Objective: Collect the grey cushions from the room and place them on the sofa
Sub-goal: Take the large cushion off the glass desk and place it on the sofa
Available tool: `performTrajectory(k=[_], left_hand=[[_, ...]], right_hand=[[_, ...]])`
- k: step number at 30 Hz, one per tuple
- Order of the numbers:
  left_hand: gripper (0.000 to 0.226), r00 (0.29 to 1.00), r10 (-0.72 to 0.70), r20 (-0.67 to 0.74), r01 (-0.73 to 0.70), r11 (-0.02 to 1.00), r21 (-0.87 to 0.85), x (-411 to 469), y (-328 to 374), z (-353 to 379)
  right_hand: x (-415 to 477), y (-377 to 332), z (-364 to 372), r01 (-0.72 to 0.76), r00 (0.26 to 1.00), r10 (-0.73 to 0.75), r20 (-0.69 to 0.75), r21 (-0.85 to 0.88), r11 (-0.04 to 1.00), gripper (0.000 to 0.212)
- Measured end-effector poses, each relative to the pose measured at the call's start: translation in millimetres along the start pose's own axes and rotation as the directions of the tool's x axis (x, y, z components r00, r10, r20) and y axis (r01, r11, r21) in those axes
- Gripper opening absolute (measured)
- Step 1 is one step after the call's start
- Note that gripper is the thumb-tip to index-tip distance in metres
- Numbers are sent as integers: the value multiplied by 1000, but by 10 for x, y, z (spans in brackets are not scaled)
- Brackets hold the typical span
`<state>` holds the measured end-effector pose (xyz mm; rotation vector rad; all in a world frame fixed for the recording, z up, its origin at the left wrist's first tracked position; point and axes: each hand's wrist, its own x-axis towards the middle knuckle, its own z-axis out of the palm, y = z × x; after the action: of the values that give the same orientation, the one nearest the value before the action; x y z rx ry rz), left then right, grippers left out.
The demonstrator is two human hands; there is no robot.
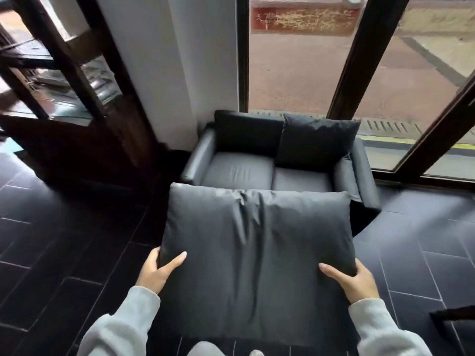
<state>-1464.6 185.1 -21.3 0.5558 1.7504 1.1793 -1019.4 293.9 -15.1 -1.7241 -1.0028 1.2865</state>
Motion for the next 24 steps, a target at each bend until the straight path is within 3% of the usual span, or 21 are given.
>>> performTrajectory(k=[12, 17, 24], left_hand=[[98, 995, -65, 76, 70, 996, -63, 2526, 936, 595], [85, 990, -82, 118, 91, 993, -74, 3631, 1569, 779], [85, 968, -76, 241, 81, 997, -12, 4846, 2360, 919]], right_hand=[[1997, -753, 1032, -94, 992, 94, -84, 1, 996, 50], [2775, -1321, 1607, -101, 981, 100, -164, 2, 995, 49], [3558, -1899, 2198, -66, 977, 65, -202, 0, 998, 53]])
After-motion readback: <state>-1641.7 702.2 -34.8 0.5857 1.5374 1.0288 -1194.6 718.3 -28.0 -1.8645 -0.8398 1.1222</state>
